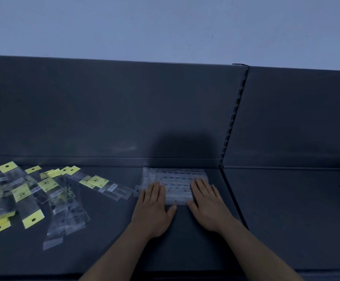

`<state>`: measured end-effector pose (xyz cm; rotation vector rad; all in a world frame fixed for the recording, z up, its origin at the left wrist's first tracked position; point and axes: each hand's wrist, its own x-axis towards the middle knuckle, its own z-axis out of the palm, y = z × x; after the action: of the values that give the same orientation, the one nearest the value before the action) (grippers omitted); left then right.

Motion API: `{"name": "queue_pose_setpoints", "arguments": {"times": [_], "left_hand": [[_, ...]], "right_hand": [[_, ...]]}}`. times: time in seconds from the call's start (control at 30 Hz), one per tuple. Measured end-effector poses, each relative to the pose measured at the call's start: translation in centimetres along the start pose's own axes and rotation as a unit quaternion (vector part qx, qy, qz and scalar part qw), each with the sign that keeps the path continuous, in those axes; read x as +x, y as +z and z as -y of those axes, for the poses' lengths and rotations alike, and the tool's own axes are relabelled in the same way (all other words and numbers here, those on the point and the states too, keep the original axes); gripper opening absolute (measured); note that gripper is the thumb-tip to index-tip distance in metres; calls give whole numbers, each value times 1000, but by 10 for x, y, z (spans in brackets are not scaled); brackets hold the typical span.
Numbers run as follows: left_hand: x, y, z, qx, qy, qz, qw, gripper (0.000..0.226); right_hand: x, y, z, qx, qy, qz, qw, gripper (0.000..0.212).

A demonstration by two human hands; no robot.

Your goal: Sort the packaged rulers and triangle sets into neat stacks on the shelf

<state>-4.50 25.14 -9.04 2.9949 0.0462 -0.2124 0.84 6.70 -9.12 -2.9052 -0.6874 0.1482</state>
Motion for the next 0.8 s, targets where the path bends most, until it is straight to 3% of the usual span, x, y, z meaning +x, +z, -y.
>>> {"name": "queue_pose_setpoints", "arguments": {"times": [0.37,0.53,0.67,0.8], "left_hand": [[-16,-1,17,-4,-38,5,999,76],[-22,1,14,-15,-32,-27,999,73],[-27,-15,18,-47,-39,-132,989,66],[-43,-41,36,-154,-73,-246,954,46]], "right_hand": [[-20,2,4,27,76,2,997,77],[-26,1,8,41,74,-12,996,80],[-25,-8,24,78,54,-42,995,78],[-9,-18,62,74,-9,-50,996,73]]}}
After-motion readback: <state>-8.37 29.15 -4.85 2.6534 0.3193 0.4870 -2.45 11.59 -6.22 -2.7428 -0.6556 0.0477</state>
